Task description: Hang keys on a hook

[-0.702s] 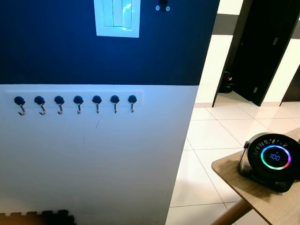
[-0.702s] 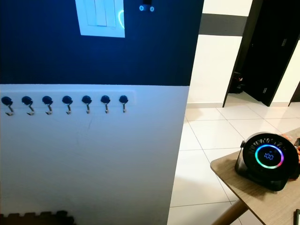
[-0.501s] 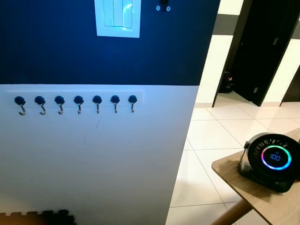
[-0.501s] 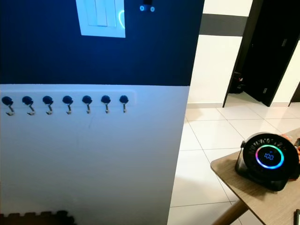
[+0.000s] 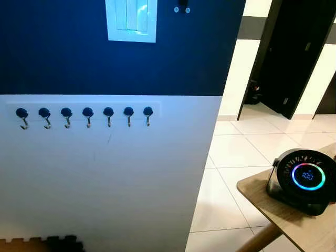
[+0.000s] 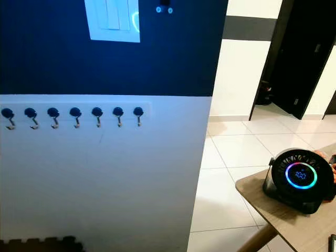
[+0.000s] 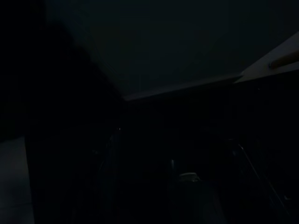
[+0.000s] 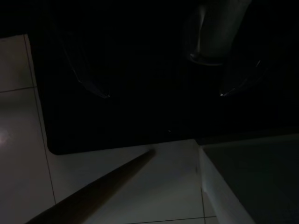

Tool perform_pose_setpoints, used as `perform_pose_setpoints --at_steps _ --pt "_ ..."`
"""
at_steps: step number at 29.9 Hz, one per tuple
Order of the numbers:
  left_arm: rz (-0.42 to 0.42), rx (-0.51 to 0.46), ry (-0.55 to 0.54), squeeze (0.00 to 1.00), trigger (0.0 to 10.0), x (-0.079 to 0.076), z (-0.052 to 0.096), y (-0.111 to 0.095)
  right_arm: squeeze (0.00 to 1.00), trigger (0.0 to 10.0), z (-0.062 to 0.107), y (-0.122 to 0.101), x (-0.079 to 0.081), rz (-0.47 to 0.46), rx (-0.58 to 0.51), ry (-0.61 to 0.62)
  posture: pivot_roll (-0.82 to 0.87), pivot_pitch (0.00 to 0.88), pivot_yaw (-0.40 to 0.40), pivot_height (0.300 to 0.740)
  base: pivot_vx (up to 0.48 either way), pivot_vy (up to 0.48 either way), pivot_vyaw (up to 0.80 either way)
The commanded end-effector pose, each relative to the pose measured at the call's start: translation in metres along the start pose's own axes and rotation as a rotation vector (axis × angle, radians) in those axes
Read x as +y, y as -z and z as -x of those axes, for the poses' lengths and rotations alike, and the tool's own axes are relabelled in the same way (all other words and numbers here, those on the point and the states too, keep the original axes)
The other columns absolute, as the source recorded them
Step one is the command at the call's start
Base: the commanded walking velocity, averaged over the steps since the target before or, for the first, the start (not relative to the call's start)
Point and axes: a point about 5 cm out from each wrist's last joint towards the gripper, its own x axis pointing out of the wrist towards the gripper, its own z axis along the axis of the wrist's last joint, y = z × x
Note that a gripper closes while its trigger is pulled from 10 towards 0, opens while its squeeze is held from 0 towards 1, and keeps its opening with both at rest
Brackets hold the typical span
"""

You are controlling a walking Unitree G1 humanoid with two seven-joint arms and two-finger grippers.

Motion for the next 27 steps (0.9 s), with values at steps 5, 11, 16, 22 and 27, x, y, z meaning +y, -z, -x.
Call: perform_pose_setpoints --at_steps 5,11,16,22,27 --pt "-0.001 -0.021 0.008 0.0 10.0 -0.0026 -0.0013 -0.0042 0.0 10.0 -0.0005 -0.0032 0.0042 0.004 -0.021 -0.015 0.05 0.016 -0.032 0.74 0.0 0.0 0.0" --pt "-0.004 -0.025 0.016 0.0 10.0 -0.0027 -0.0017 -0.0055 0.0 10.0 -0.0007 -0.0043 0.0037 0.002 -0.024 -0.016 0.05 0.017 -0.029 0.74 0.0 0.0 0.0" --pt "-0.019 -0.026 0.028 0.0 10.0 -0.003 -0.0019 -0.0062 0.0 10.0 -0.0008 -0.0044 0.0036 0.004 -0.022 -0.015 0.05 0.018 -0.031 0.74 0.0 0.0 0.0" --pt "-0.018 -0.027 0.025 0.0 10.0 -0.003 -0.0018 -0.0062 0.0 10.0 -0.0009 -0.0045 0.005 0.006 -0.02 -0.02 0.05 0.018 -0.031 0.74 0.0 0.0 0.0" --pt "-0.023 -0.028 0.024 0.0 10.0 -0.0024 -0.0017 -0.0063 0.0 10.0 -0.001 -0.0044 0.0068 0.007 -0.019 -0.024 0.06 0.019 -0.027 0.74 0.0 0.0 0.0"
